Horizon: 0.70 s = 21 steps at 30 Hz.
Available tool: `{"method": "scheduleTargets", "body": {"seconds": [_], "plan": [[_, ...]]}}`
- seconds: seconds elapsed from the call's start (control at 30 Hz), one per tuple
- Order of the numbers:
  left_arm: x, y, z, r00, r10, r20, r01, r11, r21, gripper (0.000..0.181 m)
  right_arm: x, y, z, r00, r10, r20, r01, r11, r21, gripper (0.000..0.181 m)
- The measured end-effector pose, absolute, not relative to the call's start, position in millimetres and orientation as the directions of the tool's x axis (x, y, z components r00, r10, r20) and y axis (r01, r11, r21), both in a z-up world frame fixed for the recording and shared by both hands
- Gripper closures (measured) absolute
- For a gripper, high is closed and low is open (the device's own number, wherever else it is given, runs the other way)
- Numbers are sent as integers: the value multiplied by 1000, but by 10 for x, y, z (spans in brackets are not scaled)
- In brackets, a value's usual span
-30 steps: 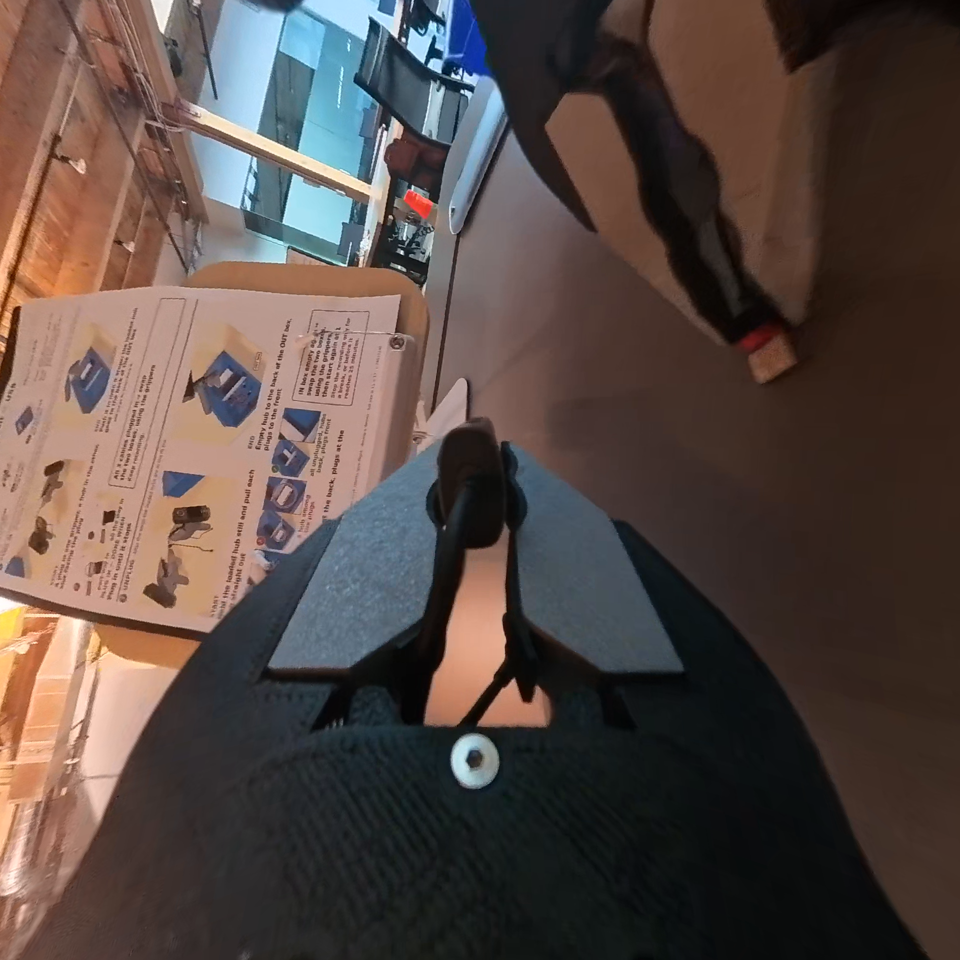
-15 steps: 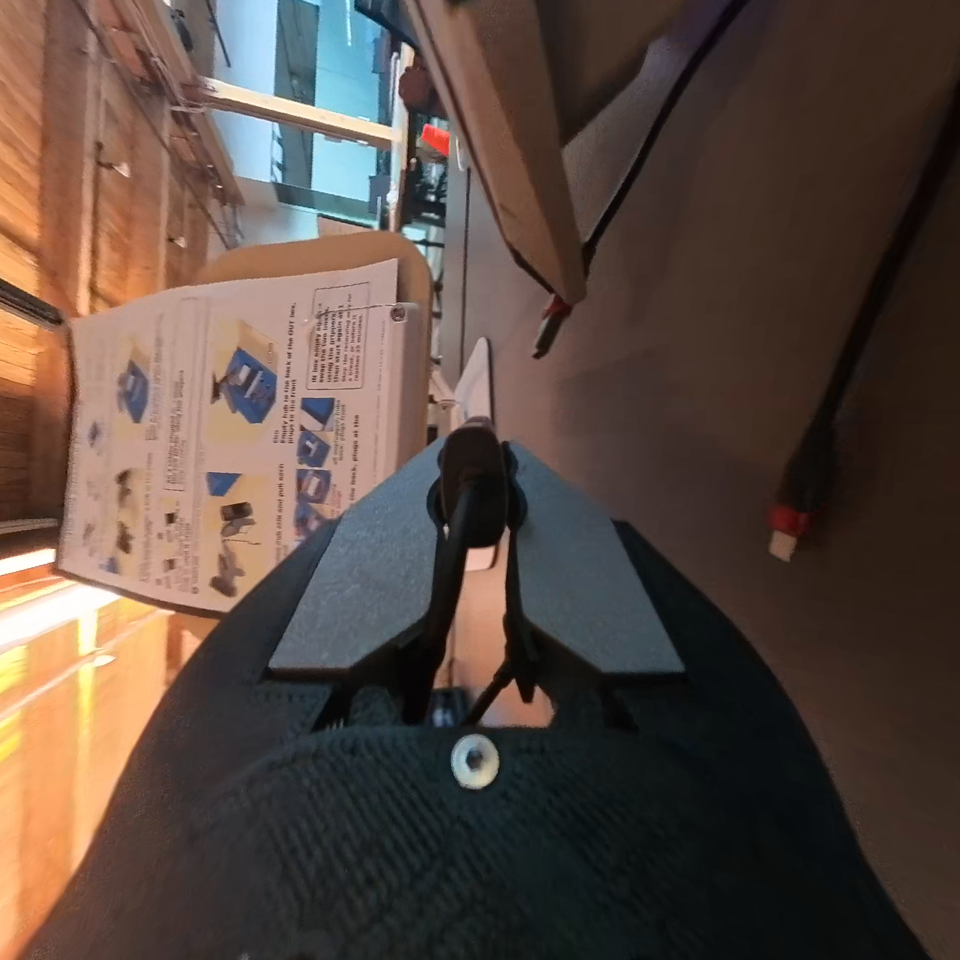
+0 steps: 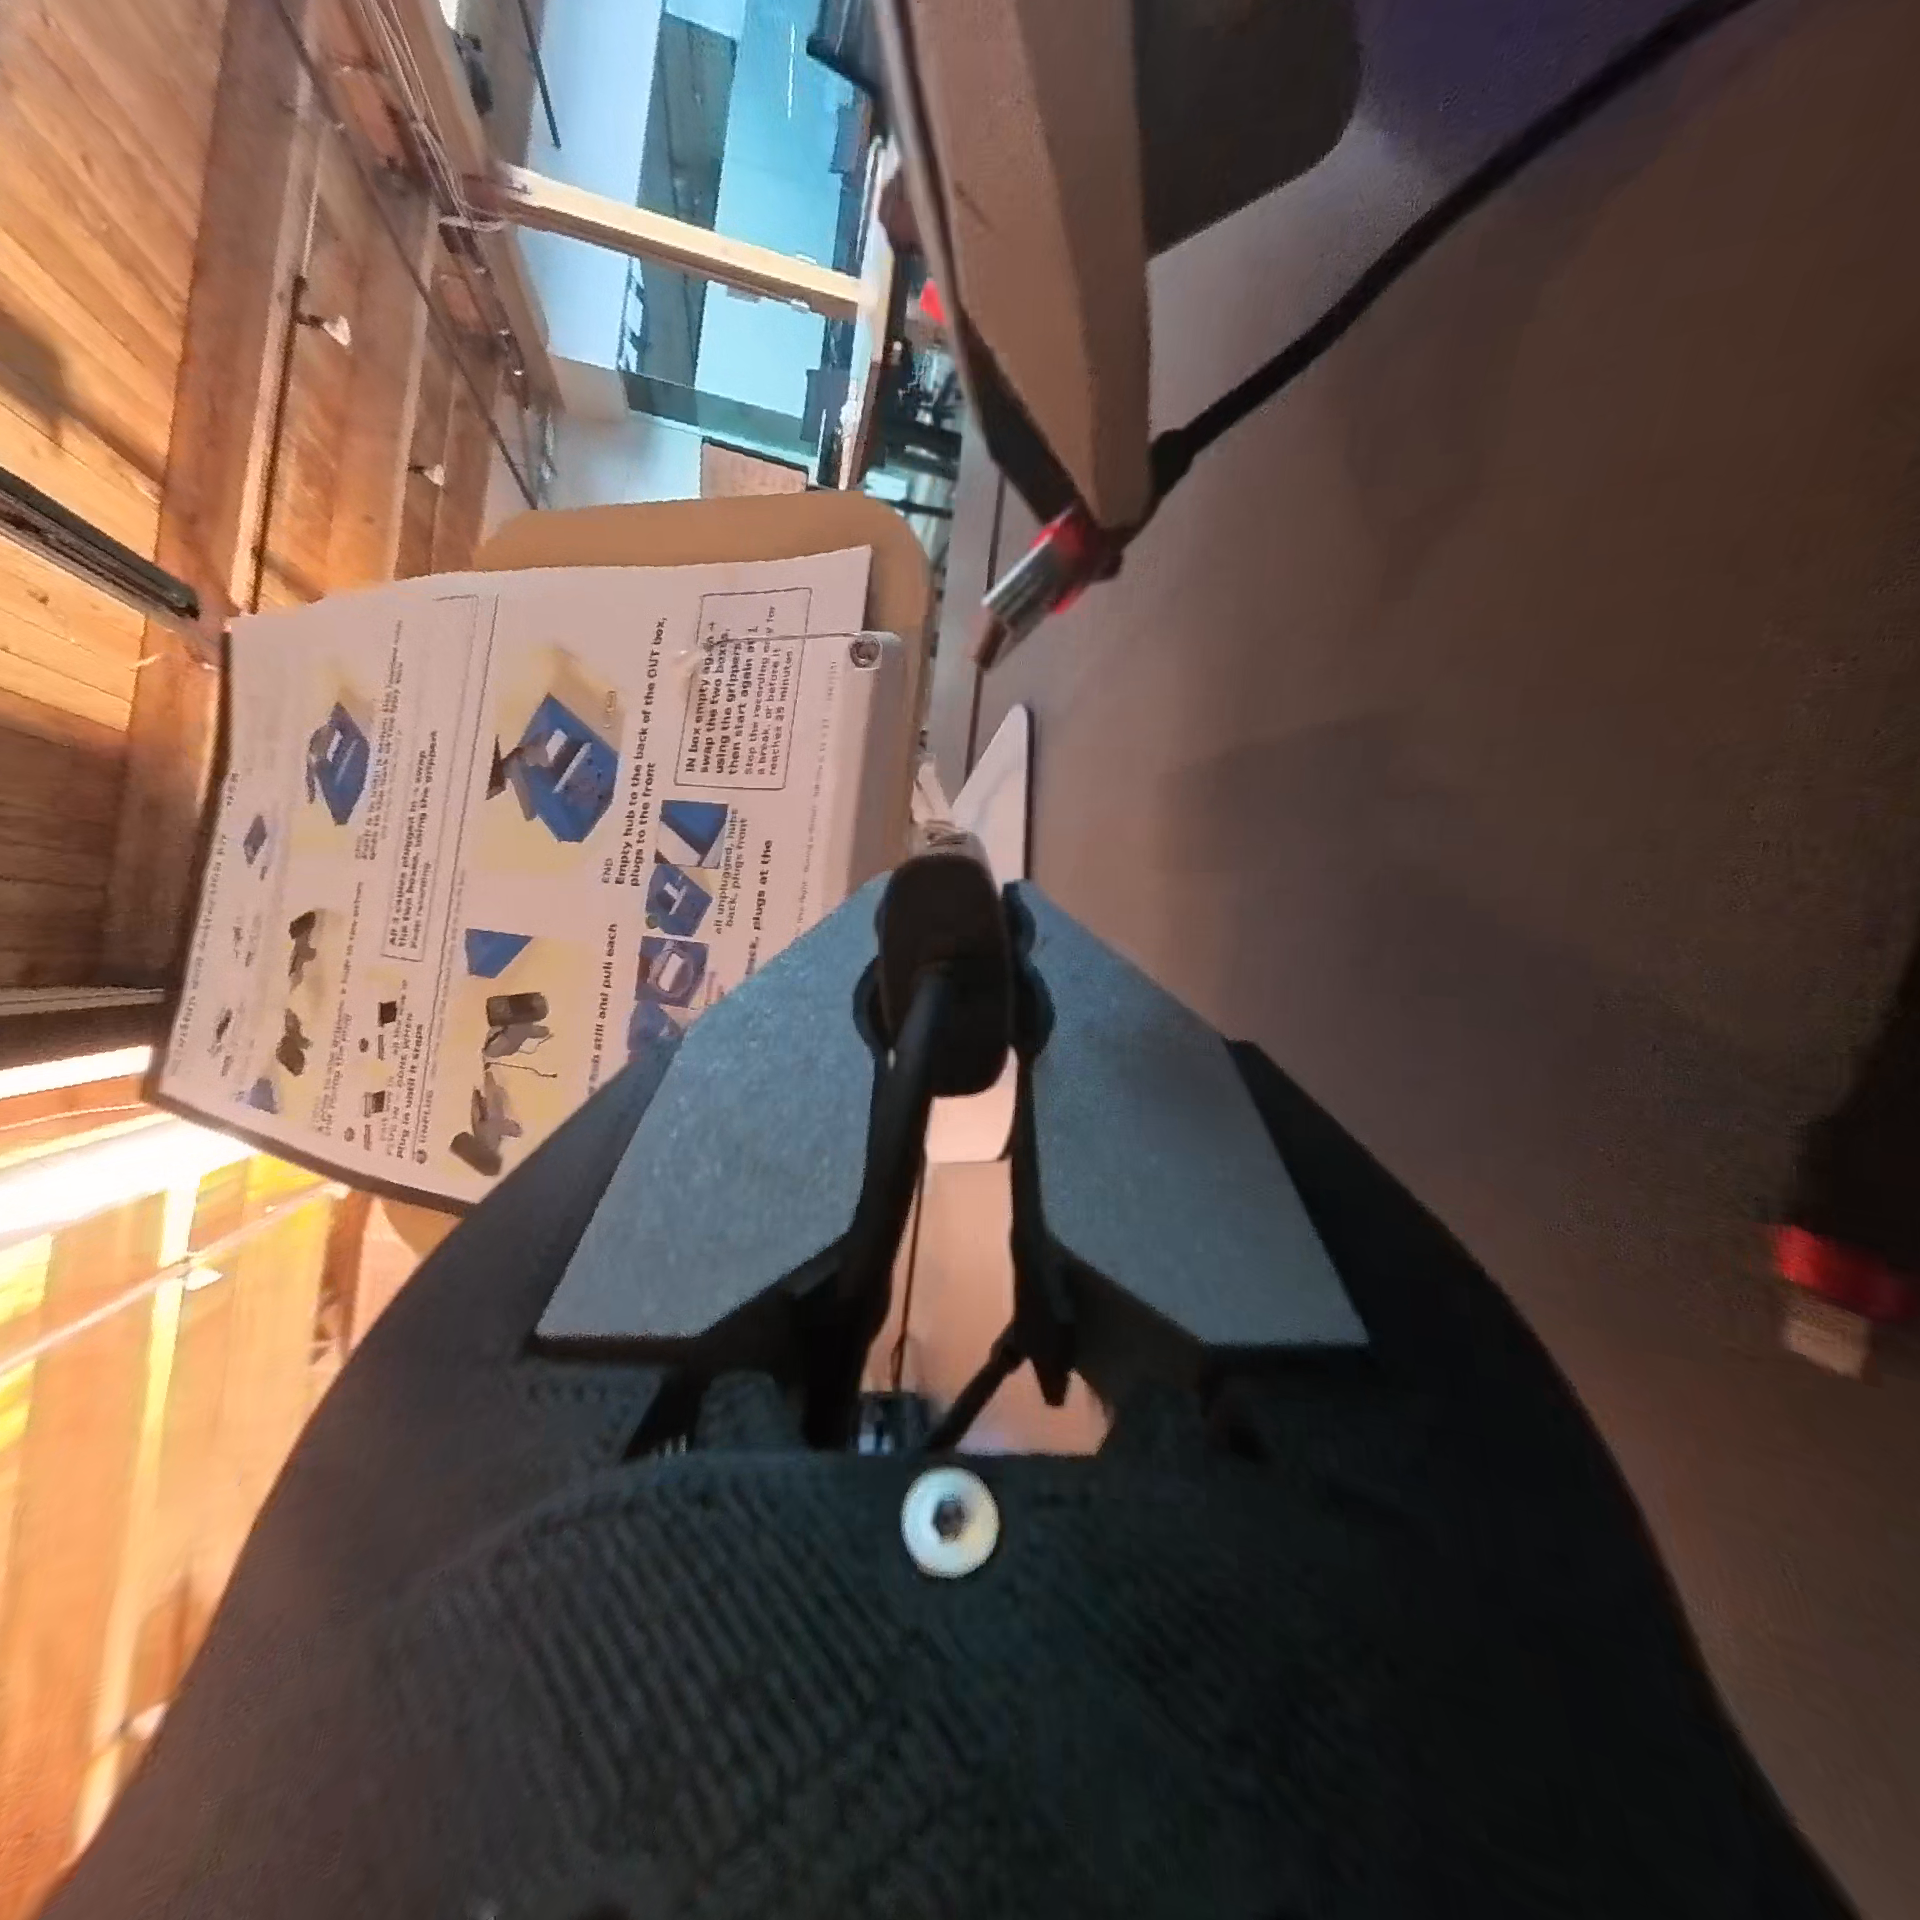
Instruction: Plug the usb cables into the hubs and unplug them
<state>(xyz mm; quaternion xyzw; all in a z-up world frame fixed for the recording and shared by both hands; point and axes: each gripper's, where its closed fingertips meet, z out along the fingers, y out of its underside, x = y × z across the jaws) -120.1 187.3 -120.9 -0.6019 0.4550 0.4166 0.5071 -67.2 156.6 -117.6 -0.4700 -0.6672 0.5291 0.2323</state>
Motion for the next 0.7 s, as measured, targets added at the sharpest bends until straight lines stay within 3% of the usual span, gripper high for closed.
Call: {"method": "scheduleTargets", "body": {"seconds": [0.17, 0.4, 0.5, 0.63, 0.7], "plan": [[-1211, 1829, -1141, 277, -115, -954, -960, -61, -272, 166, -687, 1564, -1194, -453, 865, -218, 393, -26, -919, 168], [-1189, 1840, -1239, 232, -143, -962, -972, -71, -223, 167, -742, 1595, -1265, -416, 888, -197, 413, -9, -911, 168], [-1196, 1854, -1285, 133, -135, -982, -989, -85, -122, 167, -776, 1706, -1305, -349, 918, -187, 430, -20, -902, 168], [-1225, 1901, -1398, -109, -122, -987, -984, -129, 124, 166, -805, 1809, -1345, -269, 955, -126, 446, 8, -895, 168], [-1203, 1924, -1447, -168, -122, -978, -974, -131, 184, 166, -813, 1845, -1390, -234, 970, -68, 467, 50, -883, 168]]}}
